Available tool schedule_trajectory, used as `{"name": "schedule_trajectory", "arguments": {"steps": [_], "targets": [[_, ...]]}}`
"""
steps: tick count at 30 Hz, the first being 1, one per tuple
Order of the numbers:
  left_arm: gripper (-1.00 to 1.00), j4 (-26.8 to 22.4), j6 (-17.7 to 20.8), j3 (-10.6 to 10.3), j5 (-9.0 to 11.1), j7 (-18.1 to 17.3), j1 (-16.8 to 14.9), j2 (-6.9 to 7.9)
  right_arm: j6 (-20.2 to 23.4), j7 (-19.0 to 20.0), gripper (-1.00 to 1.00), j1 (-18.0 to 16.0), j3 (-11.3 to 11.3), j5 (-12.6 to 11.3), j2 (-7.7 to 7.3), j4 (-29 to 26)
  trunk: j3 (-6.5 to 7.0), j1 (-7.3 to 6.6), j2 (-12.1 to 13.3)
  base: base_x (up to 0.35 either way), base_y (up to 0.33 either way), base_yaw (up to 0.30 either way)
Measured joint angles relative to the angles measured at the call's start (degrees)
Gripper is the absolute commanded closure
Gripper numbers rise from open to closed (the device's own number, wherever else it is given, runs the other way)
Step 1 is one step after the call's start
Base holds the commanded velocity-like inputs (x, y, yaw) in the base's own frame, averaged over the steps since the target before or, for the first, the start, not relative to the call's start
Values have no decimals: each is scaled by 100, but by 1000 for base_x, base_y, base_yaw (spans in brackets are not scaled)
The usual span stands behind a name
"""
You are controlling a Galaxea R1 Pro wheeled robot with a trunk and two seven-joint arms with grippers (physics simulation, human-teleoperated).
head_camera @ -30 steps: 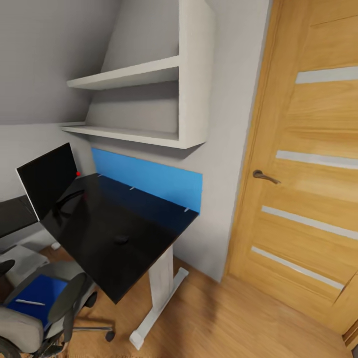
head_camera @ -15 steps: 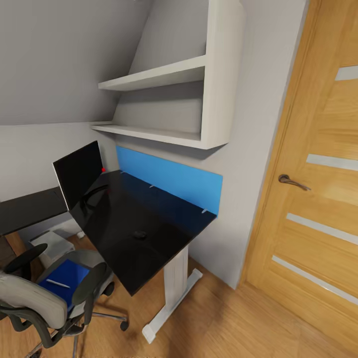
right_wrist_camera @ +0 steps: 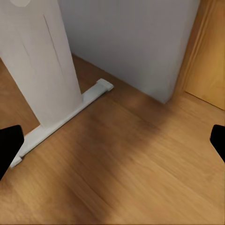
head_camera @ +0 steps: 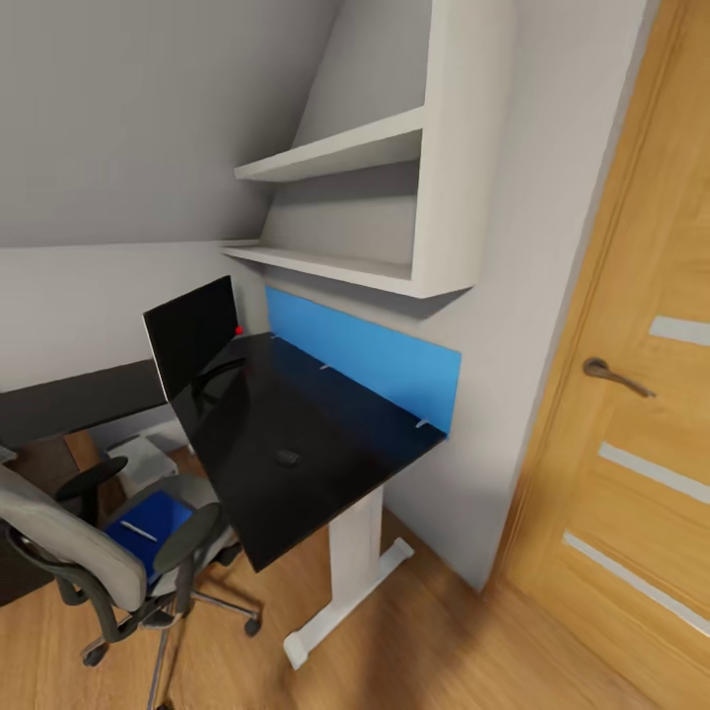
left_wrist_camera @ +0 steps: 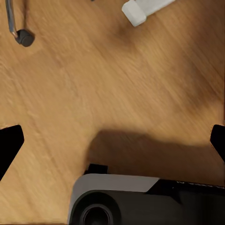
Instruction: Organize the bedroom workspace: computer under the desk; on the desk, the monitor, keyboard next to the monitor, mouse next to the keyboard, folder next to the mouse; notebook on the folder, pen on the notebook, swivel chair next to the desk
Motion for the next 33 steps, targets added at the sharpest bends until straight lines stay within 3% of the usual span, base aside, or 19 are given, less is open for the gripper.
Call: {"name": "schedule_trajectory", "arguments": {"steps": [17,33], "targets": [[-100,0,-1,0,5,1,0,0,2,1,-100,-2,1,0,0,0,0,0,0,0,-308,285],[-100,-1,-1,0,6,2,0,0,2,0,-100,1,2,-1,0,-1,0,0,1,0,-43,286]]}}
